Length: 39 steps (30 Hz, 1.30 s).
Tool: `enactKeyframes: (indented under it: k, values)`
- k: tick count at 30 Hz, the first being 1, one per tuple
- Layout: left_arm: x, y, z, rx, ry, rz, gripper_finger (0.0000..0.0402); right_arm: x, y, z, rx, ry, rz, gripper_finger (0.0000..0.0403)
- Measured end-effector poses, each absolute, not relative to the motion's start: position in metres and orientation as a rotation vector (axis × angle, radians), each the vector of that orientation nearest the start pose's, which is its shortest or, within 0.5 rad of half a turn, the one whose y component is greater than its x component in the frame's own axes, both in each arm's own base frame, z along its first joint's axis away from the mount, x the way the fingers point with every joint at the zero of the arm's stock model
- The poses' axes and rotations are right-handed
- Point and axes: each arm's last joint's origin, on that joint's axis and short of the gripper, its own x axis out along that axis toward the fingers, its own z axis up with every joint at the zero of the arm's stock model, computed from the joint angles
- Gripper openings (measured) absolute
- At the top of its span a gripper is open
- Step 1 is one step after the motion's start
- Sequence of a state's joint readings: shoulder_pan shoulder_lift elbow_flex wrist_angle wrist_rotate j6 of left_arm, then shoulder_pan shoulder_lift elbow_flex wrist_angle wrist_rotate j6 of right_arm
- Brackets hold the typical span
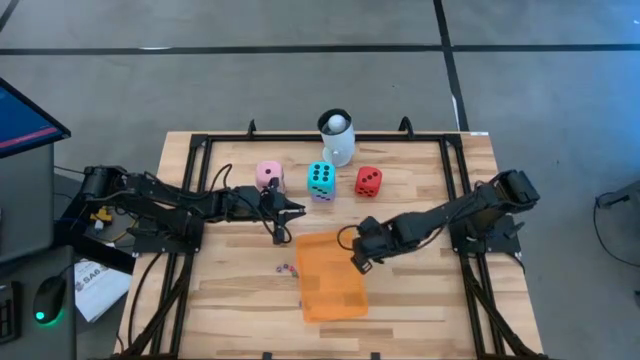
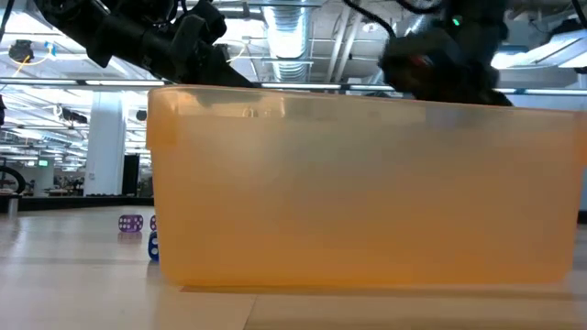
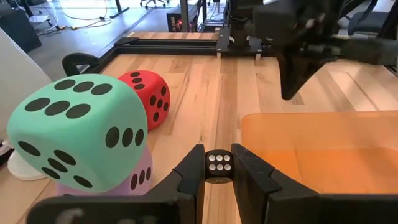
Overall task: Pick & Place Dice
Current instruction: Put the small black dice into the orange bin
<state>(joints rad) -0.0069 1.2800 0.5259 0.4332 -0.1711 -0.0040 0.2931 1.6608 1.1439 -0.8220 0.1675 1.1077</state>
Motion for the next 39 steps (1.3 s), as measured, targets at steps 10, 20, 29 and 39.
enactKeyframes:
  k: [10, 20, 29, 39]
  values:
    - [0.255, 0.003, 0.202, 0.025, 0.319, 0.164, 0.0051, 0.317, 0.082, 0.211, 0.598, 1.088, -0.456, 0.0]
    - [0.255, 0.003, 0.202, 0.025, 0.325, 0.164, 0.0051, 0.332, 0.087, 0.184, 0.598, 1.142, -0.411, 0.0]
    - [0.255, 0.003, 0.202, 0.025, 0.326, 0.164, 0.0051, 0.329, 0.084, 0.184, 0.603, 1.165, -0.443, 0.0]
    - [0.255, 0.003, 0.201, 0.025, 0.326, 0.164, 0.0051, 0.316, 0.08, 0.18, 0.598, 1.262, -0.569, 0.0]
